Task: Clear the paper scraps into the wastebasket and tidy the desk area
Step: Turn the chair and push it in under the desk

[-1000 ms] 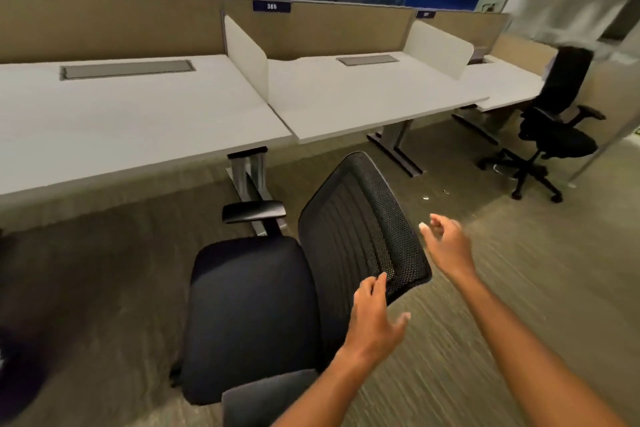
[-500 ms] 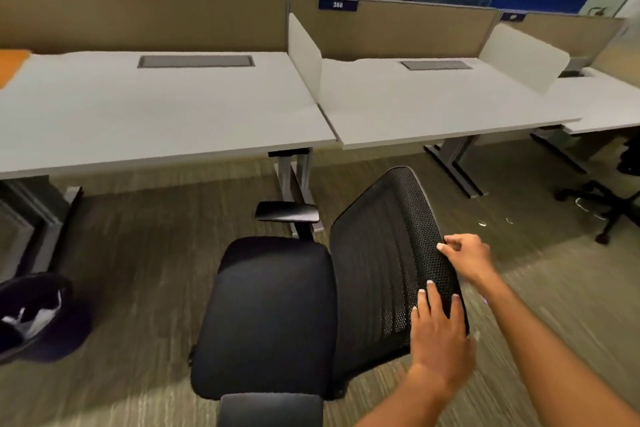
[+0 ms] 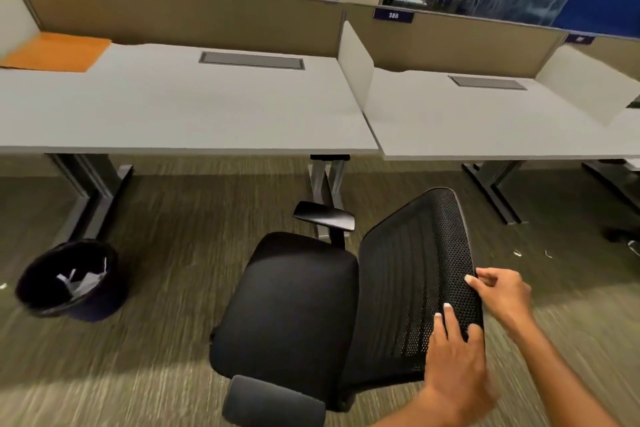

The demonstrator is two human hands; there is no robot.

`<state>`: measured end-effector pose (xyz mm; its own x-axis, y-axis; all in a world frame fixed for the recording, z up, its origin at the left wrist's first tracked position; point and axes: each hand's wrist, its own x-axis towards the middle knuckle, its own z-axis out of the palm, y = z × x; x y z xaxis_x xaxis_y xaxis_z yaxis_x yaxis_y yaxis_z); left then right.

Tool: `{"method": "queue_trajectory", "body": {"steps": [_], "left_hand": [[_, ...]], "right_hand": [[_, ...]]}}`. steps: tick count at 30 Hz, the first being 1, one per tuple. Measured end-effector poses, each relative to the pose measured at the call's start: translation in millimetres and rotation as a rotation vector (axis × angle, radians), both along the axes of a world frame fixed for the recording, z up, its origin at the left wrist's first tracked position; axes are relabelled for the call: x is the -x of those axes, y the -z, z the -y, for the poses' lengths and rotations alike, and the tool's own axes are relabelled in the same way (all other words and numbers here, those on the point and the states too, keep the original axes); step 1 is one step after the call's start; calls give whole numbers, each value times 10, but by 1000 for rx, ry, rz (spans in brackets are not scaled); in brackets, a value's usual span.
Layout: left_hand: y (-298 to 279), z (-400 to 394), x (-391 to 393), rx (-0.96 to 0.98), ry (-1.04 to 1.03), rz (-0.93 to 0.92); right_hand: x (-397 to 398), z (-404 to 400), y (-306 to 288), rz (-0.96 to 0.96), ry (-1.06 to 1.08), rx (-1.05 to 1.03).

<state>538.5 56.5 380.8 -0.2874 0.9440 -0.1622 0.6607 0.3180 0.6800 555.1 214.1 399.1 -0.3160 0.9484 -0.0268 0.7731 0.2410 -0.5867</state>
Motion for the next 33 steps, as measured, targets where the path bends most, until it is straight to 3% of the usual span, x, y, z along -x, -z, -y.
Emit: {"method": "queue_trajectory", "body": {"steps": [6,14,19,24,26,30,33], "left_hand": [[-30,164,87,159,-90,63],[5,444,450,265,-248,-118],[36,839,852,329,-359,-308],[12,1379,1371,323,-477,-338],[5,1607,1578,344,-492,-380],[96,2076,2024,314,-477,-529],[130,2373,2381,225,-509,-634]], "right_hand": [[27,302,-43,-3,-3,-8],[241,868,-4,-73,-69,25],[454,1365,109,-81,-216,87],[574,1816,98,-138,-454,251],[617,1823,83,-111,-503,168],[773,1677,111,77,-516,-289],[997,1676,104,325,-670,-247]]}}
